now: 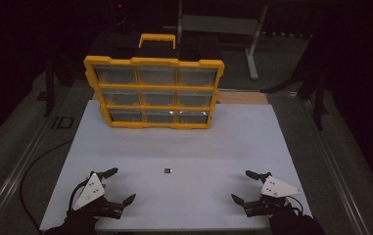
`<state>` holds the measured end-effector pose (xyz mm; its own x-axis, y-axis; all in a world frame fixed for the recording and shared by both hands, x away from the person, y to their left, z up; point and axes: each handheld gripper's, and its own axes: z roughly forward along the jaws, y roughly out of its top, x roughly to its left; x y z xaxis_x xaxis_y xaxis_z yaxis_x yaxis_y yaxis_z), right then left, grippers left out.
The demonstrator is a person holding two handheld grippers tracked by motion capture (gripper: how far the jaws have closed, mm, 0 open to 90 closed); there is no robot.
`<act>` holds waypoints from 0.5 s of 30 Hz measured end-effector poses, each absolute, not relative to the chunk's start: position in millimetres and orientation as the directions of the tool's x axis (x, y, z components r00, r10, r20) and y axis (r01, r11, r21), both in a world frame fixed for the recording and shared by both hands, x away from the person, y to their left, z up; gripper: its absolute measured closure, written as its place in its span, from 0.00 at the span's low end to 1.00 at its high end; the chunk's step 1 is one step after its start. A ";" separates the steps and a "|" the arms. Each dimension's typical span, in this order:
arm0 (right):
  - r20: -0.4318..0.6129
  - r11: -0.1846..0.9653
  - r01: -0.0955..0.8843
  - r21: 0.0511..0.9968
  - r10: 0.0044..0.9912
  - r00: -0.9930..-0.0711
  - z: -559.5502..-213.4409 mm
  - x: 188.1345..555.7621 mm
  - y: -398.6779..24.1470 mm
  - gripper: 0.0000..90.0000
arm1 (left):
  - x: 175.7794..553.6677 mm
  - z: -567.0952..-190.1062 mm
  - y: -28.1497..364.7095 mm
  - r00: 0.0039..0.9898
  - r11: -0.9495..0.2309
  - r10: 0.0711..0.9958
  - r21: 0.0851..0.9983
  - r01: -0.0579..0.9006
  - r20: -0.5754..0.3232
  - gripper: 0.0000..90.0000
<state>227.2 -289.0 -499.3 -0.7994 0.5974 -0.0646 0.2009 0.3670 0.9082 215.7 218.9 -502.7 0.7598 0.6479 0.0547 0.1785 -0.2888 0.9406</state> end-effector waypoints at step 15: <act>-0.089 0.383 0.191 0.904 0.606 -0.791 -499.7 226.9 -287.1 0.09 | 213.7 -504.2 218.5 0.772 -0.315 0.631 0.933 0.174 0.069 0.00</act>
